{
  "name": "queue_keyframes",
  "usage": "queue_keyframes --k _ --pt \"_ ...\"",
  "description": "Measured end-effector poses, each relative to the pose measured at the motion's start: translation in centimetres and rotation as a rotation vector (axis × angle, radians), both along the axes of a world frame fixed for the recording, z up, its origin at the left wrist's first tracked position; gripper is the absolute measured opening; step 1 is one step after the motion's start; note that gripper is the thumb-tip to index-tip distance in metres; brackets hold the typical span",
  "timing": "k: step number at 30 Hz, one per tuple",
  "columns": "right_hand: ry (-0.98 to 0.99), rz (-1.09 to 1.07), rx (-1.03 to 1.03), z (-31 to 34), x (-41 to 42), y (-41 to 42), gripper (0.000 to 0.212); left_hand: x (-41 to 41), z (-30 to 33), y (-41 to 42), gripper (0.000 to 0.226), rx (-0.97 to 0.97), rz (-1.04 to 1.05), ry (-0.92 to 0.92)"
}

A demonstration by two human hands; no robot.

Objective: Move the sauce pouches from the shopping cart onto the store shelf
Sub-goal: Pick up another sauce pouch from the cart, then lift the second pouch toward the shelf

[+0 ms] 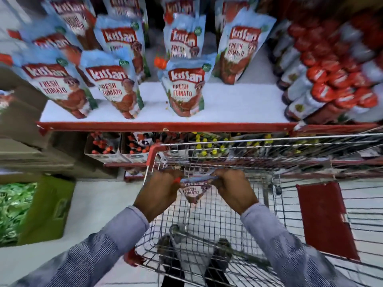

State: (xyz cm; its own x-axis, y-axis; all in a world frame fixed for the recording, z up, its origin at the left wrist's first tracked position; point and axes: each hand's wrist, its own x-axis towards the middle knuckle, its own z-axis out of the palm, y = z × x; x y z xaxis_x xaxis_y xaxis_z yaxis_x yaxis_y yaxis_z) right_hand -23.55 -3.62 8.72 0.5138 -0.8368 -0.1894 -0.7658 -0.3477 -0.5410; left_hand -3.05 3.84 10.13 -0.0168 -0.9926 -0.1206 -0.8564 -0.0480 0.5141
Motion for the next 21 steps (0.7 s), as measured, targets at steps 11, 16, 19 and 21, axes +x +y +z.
queue_keyframes --k 11,16,19,21 --pt "-0.287 -0.161 -0.393 19.7 -5.3 -8.6 0.007 -4.9 19.4 -8.6 0.014 -0.456 0.049 0.012" --pt "-0.310 -0.230 -0.406 20.8 -5.9 -13.8 0.011 -7.1 21.3 -13.7 0.016 -0.498 0.074 -0.057" --pt "-0.276 -0.266 -0.408 19.9 -5.8 -16.3 0.014 -7.7 20.6 -16.4 0.018 -0.476 0.112 -0.075" --pt "-0.255 -0.285 -0.373 18.9 -5.5 -17.7 0.016 -8.0 19.6 -17.9 0.020 -0.437 0.134 -0.089"
